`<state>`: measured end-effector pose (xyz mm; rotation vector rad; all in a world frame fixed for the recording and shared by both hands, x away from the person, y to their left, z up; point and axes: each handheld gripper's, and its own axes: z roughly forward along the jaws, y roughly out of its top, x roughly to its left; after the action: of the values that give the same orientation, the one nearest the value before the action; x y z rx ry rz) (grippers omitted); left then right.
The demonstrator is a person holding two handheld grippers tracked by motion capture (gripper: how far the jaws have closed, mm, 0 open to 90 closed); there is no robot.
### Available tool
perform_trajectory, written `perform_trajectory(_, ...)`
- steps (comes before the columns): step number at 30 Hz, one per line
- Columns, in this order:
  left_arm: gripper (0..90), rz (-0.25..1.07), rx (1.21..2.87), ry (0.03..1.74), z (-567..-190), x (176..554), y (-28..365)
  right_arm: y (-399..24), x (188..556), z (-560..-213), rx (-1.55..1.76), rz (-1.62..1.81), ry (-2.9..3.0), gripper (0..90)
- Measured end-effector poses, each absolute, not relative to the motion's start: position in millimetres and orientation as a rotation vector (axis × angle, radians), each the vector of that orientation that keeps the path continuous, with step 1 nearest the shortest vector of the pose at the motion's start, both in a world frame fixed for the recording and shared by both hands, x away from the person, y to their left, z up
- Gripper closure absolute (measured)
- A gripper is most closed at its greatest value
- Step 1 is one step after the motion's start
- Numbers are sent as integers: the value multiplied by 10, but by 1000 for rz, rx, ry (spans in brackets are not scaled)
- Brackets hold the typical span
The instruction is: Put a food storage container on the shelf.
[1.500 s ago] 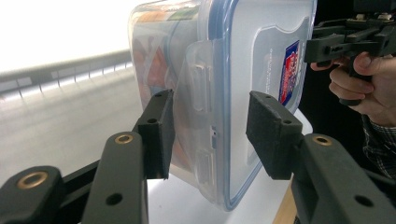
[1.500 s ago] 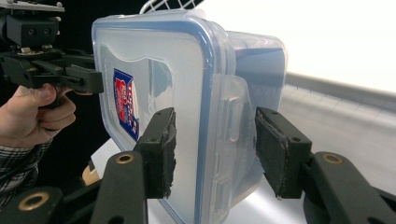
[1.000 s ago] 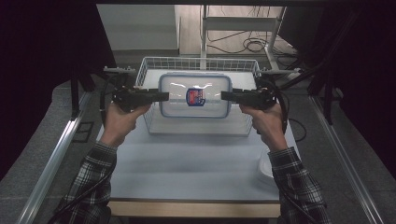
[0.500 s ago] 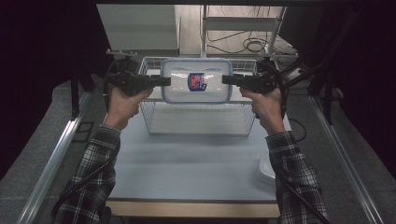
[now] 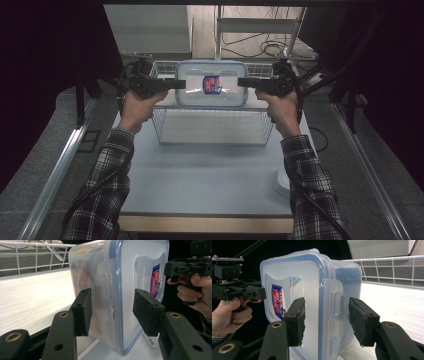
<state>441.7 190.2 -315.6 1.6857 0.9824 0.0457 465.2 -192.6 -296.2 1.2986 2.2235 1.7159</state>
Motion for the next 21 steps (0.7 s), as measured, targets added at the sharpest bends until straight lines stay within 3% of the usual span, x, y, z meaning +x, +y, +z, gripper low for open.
perform_trajectory(5, 451, 49, 1675, 966, -3182, 4422, 1891, -1928, 4666, -2989, 1312, 1742, 2193, 477)
perform_trajectory(12, 458, 76, 1684, 976, -3175, 4430, 1867, -1908, 4650, -2979, 1299, 1708, 2177, 467)
perform_trajectory(21, 455, 65, 1683, 982, -3179, 4447, 1864, -1803, 4620, -2979, 1246, 1617, 2190, 384)
